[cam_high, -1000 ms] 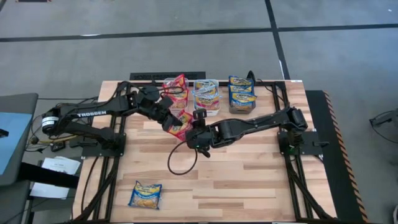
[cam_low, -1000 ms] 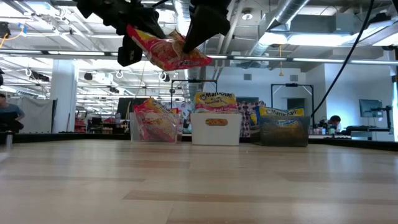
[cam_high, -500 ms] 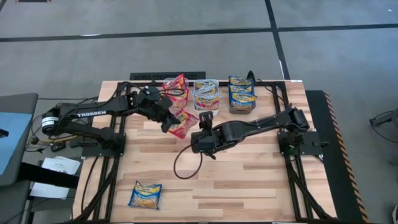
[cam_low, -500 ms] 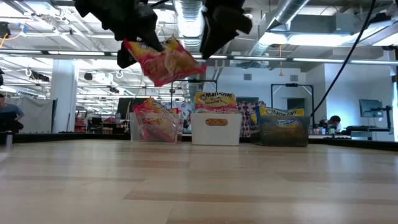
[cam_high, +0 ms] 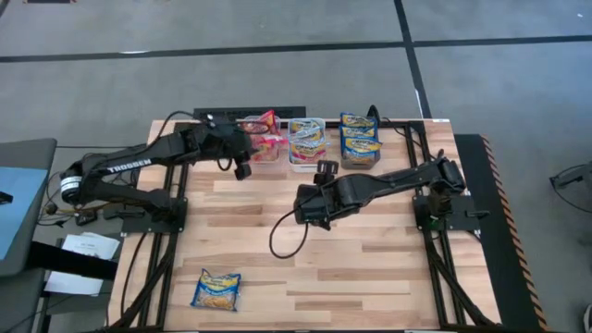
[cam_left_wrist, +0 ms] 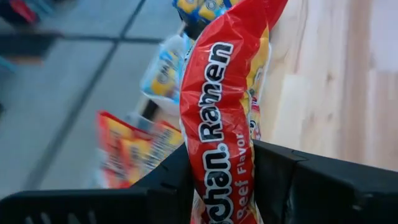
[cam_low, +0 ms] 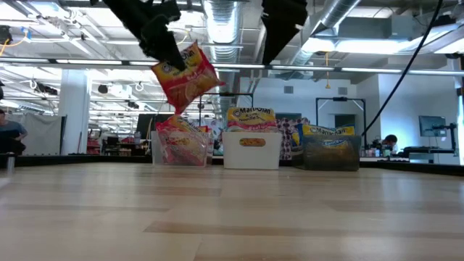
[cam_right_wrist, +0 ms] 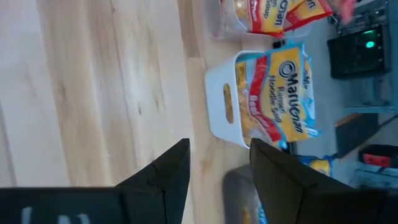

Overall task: Sort Maruchan noodles
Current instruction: Put the red noodle pack into the transparent bin

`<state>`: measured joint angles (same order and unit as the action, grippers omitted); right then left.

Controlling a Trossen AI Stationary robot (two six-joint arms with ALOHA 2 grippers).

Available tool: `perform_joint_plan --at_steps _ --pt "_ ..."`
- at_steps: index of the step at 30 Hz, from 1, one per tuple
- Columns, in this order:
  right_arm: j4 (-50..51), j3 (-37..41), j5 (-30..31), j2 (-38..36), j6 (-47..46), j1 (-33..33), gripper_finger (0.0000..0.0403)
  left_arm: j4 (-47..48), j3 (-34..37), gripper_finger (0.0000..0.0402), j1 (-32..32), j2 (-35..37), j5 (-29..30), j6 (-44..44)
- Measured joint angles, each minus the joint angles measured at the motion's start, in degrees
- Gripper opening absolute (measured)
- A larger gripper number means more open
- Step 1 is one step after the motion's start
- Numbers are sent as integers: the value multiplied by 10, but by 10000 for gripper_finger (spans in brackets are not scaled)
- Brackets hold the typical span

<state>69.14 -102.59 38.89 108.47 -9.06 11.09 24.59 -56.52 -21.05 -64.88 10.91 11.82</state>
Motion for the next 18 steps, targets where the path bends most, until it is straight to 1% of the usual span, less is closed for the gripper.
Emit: perform_joint_plan --at_steps 4,9,12,15,18 --pt "-2 0 0 0 -1 0 187 42 -39 109 -24 0 1 103" --pt "-1 0 0 0 -1 -1 187 69 -64 100 -79 -1 -8 171" --pt "-1 0 0 0 11 -8 187 70 -73 99 -113 -13 -47 198" --pt "-2 0 0 0 32 -22 187 71 -86 98 -135 -37 -80 207" --pt "-1 0 0 0 35 -40 187 107 -108 98 -145 -68 -103 208"
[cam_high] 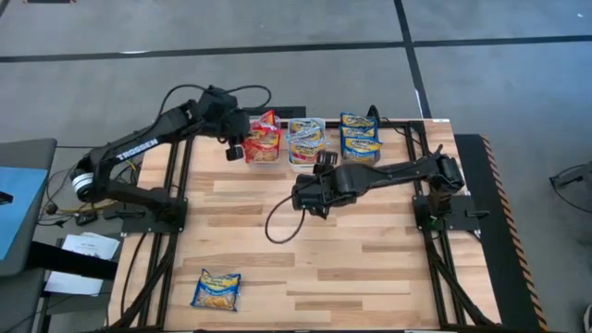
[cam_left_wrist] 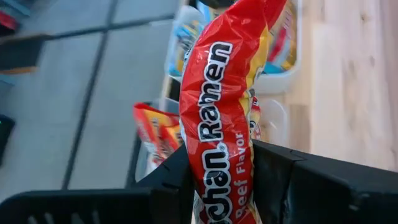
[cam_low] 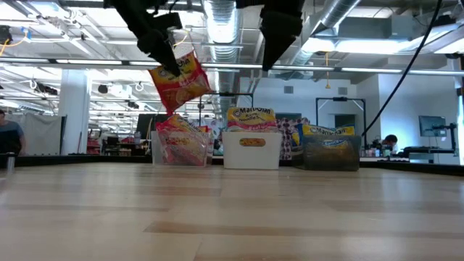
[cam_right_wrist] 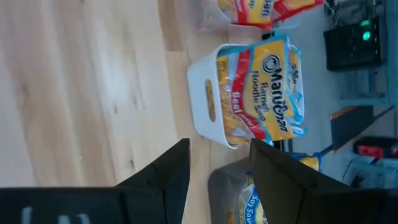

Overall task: Sort Maruchan noodles
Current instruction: Put the red noodle pack into the transparent bin

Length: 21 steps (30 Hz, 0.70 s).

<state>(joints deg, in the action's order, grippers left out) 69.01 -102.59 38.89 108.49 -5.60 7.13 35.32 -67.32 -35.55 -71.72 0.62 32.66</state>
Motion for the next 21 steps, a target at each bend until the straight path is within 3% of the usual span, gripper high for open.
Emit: perform_joint_plan --at_steps 9,15,21 --pt "0 0 -15 0 -18 -37 187 125 -97 97 0 -106 -3 16" --pt "6 0 -17 0 -32 -43 187 144 -129 97 3 -152 -6 33" --pt "22 0 -17 0 -30 -48 187 199 -161 97 3 -195 -43 33"
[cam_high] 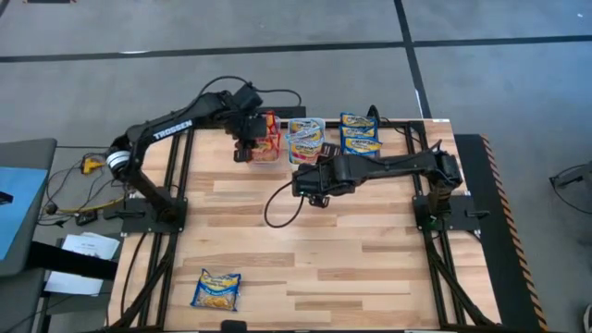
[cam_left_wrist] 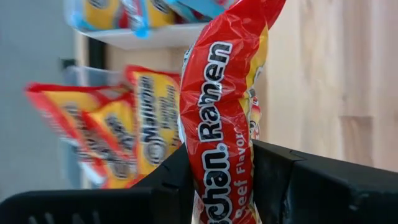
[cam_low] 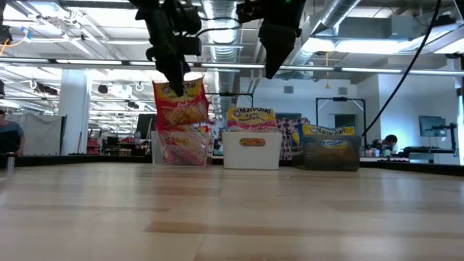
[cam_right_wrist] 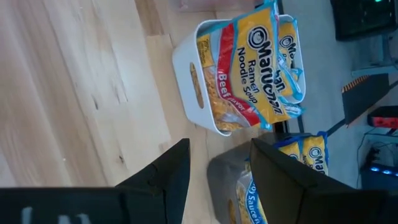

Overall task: Sort Maruchan noodles
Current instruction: Put the red noodle pack into the transparent bin

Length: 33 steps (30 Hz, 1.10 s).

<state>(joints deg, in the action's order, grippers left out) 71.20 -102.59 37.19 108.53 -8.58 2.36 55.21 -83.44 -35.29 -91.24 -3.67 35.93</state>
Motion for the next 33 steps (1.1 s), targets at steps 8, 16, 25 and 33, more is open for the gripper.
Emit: perform_joint_plan --at_steps 8,16,25,33 --pt "1 0 0 0 0 -9 187 21 -8 97 -1 -47 6 -1" --pt "1 0 0 0 0 -10 187 17 -8 96 -1 -65 31 2" --pt "6 0 0 0 -5 -10 187 12 -8 96 -2 -98 -7 0" --pt "6 0 1 0 -6 -10 187 10 -8 97 -15 -113 -31 -13"
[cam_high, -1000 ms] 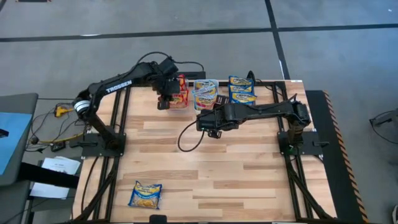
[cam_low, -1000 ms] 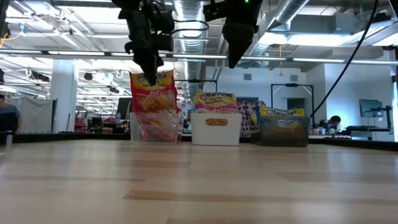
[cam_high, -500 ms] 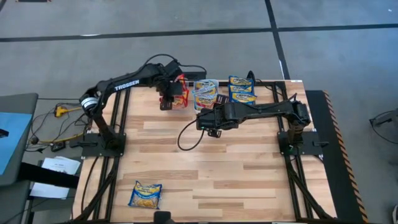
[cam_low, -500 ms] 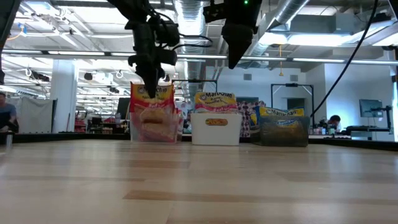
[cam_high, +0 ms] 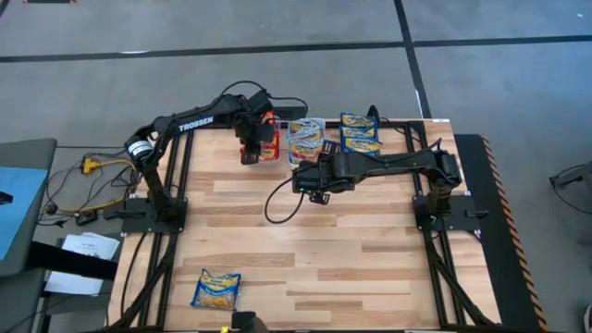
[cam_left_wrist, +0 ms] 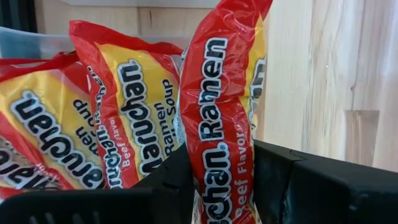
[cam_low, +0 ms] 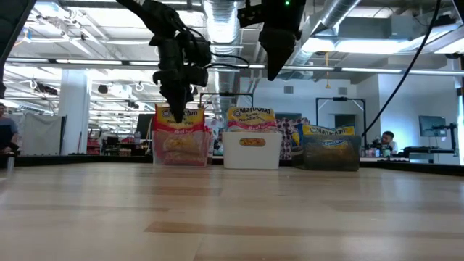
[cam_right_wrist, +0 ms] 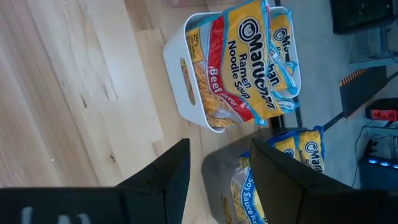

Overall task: Sort Maruchan noodles
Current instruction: Put the red noodle pack into the transparent bin, then put the blue noodle pack into the black bin

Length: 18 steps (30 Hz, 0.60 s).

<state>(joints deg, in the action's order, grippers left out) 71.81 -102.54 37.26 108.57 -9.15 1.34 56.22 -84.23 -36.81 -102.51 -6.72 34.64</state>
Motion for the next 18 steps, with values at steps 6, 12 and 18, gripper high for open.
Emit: perform_joint_plan --at_steps 6,12,18 --pt "0 0 0 0 0 0 187 -3 -1 97 -6 -12 -10 -14" --pt "0 0 0 0 0 0 187 -9 0 110 -6 -17 10 -26" --pt "0 0 0 0 0 0 187 -17 1 161 -6 -18 32 -34"
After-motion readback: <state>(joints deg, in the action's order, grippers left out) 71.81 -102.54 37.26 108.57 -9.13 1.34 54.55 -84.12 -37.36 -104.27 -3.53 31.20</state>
